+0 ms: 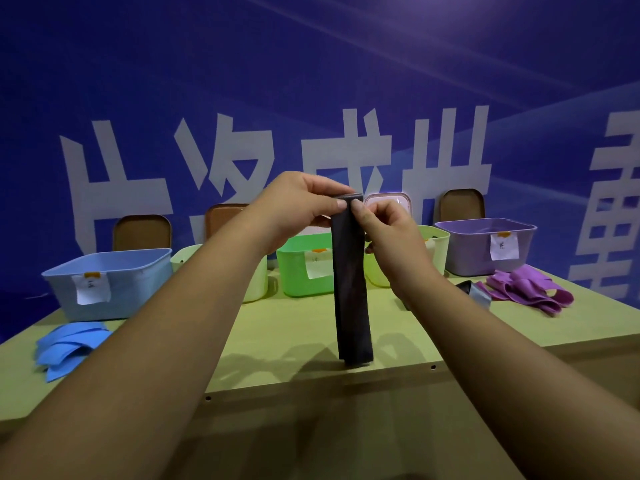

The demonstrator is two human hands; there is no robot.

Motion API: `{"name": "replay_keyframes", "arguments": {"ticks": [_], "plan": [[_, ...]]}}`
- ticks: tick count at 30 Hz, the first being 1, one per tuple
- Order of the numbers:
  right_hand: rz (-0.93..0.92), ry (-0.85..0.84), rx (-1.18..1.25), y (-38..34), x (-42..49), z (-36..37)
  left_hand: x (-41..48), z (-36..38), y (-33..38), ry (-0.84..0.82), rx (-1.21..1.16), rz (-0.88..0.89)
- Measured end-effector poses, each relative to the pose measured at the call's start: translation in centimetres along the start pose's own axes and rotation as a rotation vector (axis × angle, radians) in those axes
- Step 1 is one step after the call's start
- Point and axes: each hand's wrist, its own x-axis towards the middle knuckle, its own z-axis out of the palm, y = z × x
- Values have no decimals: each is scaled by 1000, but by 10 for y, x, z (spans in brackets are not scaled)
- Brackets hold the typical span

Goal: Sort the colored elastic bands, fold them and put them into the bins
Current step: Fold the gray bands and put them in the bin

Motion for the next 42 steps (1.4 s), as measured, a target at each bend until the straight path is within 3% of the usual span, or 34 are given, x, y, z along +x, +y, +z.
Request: {"name": "replay_keyframes", "arguments": {"ticks": [8,12,20,27,31,37,42], "plan": [[166,-301,129,9,-3,13,11,0,-1,78,-116,85],[168,-348,104,20,-5,19,16,1,-13,111,-90,80],[243,-339,124,45,-1,16,33,16,-56,125,-169,36],[359,-232,232,57,12,-19,69,68,-92,66,-264,-17],[421,-197,17,94,21,-33,89,106,-121,81,-331,-52],[425,-176,-171,151,34,-39,108,129,-163,110,-250,0],[408,-170,-75,177,45,-37,119,136,-192,127,-309,-12]]}}
